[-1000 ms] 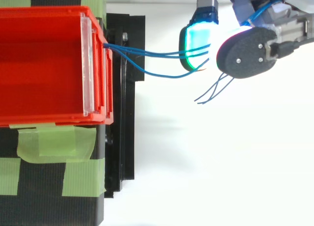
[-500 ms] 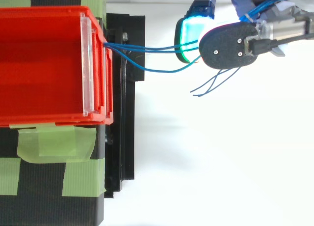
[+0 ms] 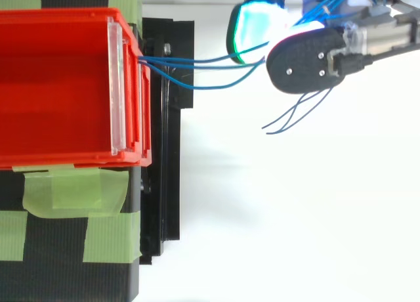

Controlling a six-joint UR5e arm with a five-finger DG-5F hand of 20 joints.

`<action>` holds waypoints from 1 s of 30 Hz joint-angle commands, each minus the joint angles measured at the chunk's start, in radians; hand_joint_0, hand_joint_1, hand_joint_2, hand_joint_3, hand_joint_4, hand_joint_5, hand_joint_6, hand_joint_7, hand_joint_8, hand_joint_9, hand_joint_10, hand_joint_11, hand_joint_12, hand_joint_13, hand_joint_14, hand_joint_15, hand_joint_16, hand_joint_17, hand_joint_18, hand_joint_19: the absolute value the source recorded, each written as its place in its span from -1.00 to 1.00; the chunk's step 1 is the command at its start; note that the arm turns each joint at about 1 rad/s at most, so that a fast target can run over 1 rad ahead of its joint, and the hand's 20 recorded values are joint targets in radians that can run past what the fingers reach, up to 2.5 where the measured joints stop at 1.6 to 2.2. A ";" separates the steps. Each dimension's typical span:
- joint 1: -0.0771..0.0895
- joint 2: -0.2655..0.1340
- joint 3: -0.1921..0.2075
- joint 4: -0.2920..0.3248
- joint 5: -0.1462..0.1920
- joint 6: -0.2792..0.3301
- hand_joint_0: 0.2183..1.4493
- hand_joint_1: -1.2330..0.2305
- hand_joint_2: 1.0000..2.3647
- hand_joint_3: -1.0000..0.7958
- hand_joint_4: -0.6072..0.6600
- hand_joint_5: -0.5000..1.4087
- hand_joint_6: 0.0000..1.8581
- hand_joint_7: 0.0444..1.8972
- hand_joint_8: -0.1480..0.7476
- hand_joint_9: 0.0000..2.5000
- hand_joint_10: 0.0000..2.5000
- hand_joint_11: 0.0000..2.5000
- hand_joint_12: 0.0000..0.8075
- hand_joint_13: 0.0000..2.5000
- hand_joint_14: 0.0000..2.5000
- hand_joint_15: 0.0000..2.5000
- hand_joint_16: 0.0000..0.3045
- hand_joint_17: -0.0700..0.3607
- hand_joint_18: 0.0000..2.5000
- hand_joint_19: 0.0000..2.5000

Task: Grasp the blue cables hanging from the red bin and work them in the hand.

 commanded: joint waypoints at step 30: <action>0.004 0.000 0.000 0.001 -0.003 -0.017 0.11 -0.26 -0.99 -0.80 0.37 -0.11 -0.46 0.29 0.35 -0.44 1.00 1.00 0.14 -0.24 1.00 0.28 -0.66 -0.13 0.30 0.22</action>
